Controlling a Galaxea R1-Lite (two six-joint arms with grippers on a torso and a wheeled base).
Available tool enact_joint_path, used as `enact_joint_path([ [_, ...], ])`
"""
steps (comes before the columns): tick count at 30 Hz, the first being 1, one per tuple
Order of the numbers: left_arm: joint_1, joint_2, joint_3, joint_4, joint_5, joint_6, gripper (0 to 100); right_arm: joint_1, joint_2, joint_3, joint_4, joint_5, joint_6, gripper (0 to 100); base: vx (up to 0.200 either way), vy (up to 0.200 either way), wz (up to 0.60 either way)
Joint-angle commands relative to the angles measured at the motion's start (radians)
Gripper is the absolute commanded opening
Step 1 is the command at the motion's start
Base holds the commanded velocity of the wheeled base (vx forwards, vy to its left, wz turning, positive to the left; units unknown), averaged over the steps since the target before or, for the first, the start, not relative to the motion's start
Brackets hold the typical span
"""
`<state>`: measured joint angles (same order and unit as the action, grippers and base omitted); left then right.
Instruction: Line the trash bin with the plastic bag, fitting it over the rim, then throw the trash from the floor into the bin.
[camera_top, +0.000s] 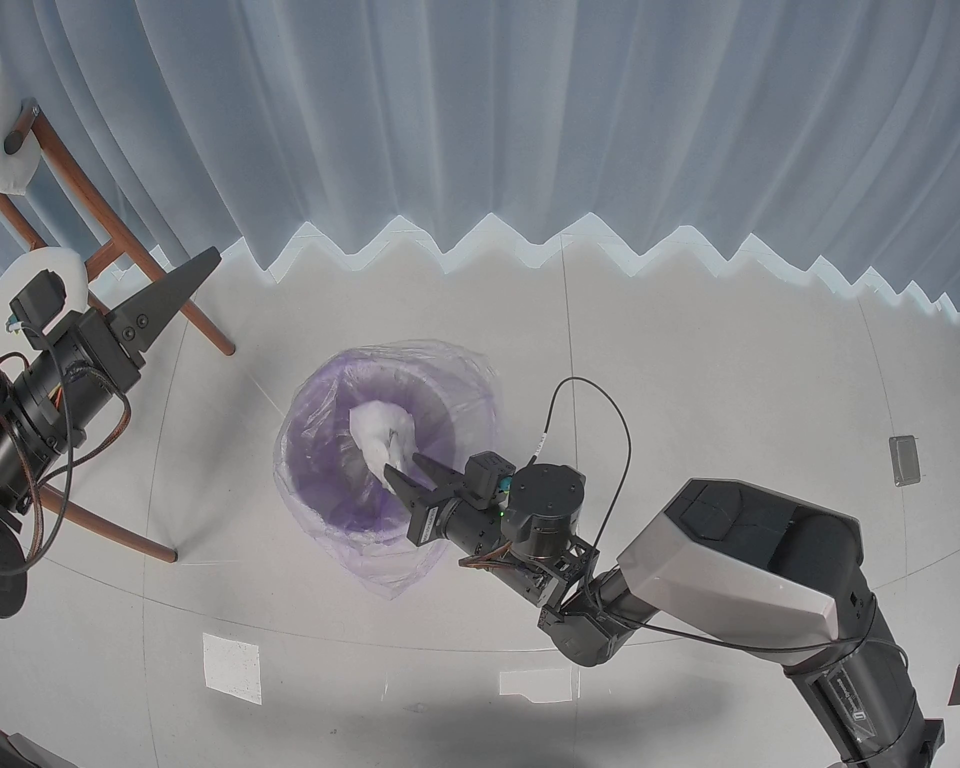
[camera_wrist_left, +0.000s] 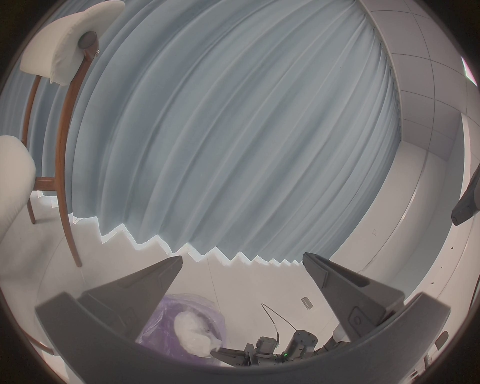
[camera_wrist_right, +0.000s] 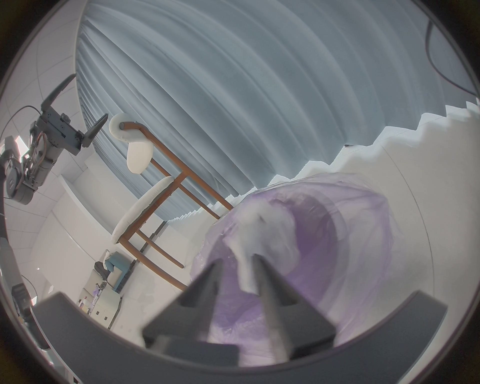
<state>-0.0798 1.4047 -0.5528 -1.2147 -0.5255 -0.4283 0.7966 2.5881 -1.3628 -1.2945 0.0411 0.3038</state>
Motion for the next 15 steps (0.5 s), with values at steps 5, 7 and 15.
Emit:
enact_joint_path([
  [5, -0.002, -0.001, 0.002, 0.000, -0.001, 0.000, 100, 0.001, -0.008, -0.044, -0.069, 0.002, 0.005, 100, 0.000, 0.000, 0.00],
  [7, -0.002, -0.001, 0.004, 0.000, -0.001, 0.000, 100, -0.002, -0.029, -0.044, -0.092, 0.002, 0.005, 100, 0.000, 0.000, 0.00],
  [15, 0.006, -0.001, -0.001, 0.000, -0.001, -0.001, 100, -0.036, -0.293, 0.261, -0.166, -0.006, -0.003, 100, 0.000, 0.000, 0.00],
])
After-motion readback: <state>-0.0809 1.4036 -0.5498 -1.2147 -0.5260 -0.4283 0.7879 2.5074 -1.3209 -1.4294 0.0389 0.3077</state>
